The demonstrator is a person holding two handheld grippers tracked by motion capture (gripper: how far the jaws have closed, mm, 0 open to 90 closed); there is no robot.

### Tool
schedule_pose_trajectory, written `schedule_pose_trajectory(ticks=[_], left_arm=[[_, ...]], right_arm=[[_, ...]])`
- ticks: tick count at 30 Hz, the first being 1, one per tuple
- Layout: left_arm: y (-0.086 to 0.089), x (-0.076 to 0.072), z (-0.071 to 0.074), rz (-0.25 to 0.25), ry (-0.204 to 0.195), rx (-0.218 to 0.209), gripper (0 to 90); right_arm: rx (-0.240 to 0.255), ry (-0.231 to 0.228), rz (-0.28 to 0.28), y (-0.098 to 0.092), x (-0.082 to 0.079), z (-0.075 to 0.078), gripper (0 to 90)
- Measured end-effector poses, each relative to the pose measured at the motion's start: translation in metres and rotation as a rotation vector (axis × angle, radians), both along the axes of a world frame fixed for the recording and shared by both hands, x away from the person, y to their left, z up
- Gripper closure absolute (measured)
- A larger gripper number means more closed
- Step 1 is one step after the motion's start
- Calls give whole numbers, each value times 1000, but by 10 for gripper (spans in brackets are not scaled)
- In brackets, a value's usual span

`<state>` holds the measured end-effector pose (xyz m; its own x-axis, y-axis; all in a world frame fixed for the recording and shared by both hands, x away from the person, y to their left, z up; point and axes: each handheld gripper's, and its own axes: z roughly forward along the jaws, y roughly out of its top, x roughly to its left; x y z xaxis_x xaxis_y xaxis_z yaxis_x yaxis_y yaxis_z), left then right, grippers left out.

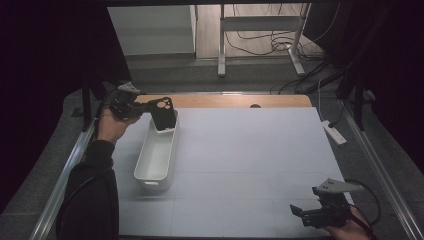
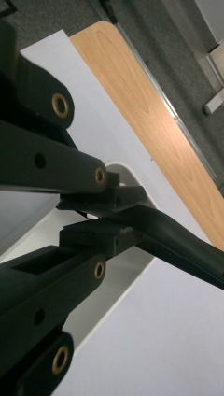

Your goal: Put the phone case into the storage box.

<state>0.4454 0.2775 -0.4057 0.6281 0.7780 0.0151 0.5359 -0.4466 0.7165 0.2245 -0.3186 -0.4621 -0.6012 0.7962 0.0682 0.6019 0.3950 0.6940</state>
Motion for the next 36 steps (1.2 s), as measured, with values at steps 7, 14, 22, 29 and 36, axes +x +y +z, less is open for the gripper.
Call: schedule_pose_trajectory(ticks=[7,14,22,29,36], left_arm=[[-3,5,-5,-4,-8,15,829],[-3,10,-10,-5,-29,30,829],[-2,13,-17,-3,-61,33,827],[-1,15,-24,9,-95,24,823],[-1,17,-27,66,-112,26,791]], right_arm=[[-3,4,-1,0,0,0,10],[-3,9,0,0,1,0,10],[-5,13,-1,0,1,-1,11],[-6,16,0,0,1,-1,13],[-4,19,1,0,2,-1,13]])
